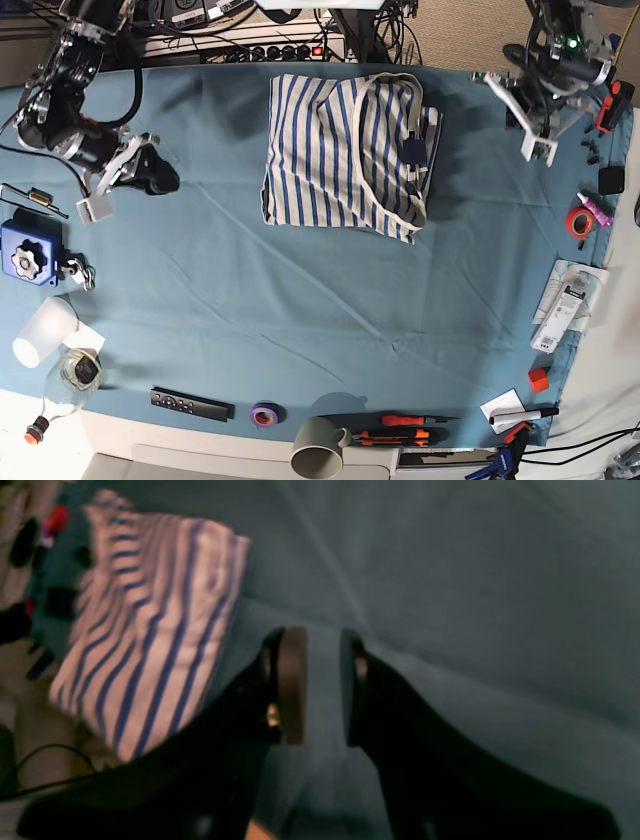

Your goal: Fold the T-shirt properly

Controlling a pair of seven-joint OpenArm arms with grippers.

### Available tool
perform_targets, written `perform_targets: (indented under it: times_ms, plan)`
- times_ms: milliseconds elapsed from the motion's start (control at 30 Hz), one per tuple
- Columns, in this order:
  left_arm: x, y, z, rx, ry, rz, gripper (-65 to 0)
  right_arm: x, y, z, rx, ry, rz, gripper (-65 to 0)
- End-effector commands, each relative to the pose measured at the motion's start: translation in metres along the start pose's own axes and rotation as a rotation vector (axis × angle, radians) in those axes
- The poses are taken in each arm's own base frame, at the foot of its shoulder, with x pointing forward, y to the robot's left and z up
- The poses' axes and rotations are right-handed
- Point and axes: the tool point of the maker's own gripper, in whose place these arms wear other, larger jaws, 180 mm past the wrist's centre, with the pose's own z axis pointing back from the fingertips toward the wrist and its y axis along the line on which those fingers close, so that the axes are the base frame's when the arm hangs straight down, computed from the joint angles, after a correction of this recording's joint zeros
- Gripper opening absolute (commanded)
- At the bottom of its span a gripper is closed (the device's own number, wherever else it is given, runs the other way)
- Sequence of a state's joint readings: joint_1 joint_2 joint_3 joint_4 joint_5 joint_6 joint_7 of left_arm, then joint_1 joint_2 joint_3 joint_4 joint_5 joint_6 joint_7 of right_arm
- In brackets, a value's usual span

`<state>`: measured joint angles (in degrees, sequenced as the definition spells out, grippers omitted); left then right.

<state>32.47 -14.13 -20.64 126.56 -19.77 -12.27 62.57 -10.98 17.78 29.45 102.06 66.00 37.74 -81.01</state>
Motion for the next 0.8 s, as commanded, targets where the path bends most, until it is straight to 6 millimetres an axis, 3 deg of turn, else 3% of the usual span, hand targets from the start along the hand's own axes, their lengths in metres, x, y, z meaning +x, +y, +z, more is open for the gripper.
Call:
perform_targets:
  times_ms: [0,300,567,767]
  plan:
    - [0.004,0.000,0.006,0.002,-0.024,-0.007,-65.0,0.009,0.005,0.006,0.006,-0.028,0.037,-52.5]
    - [-0.026,-0.013,0.023,-0.020,0.043,-0.018,-65.0,-0.042,0.029,0.022,0.016,0.091,0.035,-52.5]
    - [-0.074,-0.021,0.037,-0.041,0.170,-0.008,-65.0,-0.086,0.067,0.045,0.069,0.202,0.043,-52.5]
    - [-0.093,-0.026,0.044,-0.053,0.216,0.002,-65.0,-0.128,0.076,0.059,0.069,0.329,0.011,-52.5]
